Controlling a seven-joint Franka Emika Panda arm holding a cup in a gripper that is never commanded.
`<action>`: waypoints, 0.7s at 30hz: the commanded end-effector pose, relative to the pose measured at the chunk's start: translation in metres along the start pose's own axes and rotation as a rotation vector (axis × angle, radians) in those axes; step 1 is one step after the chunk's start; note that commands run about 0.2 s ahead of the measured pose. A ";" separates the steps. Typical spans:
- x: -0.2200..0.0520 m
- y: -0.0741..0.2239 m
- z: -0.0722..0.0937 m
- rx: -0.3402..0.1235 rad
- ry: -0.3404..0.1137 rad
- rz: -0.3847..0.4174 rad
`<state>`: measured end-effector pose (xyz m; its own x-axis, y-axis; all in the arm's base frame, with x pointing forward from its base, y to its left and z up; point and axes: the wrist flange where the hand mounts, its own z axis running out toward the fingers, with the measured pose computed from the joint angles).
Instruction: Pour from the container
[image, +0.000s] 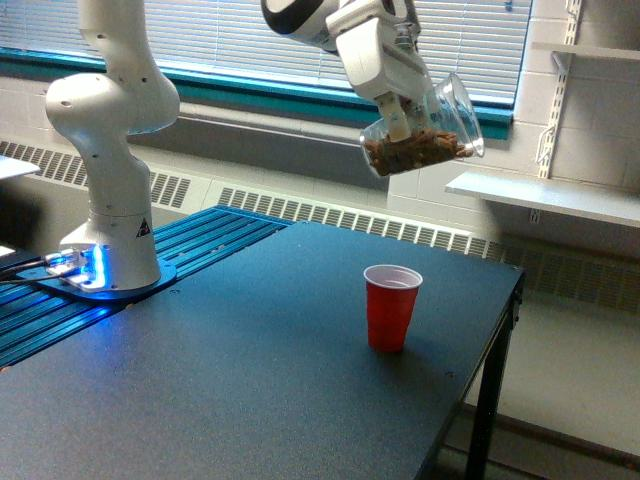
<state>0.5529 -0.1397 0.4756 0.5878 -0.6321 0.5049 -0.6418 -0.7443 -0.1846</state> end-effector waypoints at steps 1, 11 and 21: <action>-0.023 -0.006 -0.006 0.017 0.004 -0.079; -0.061 -0.010 -0.004 0.024 -0.024 -0.183; -0.099 -0.016 0.002 0.042 -0.062 -0.279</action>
<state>0.5115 -0.0831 0.4290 0.7266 -0.4932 0.4783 -0.5092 -0.8540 -0.1070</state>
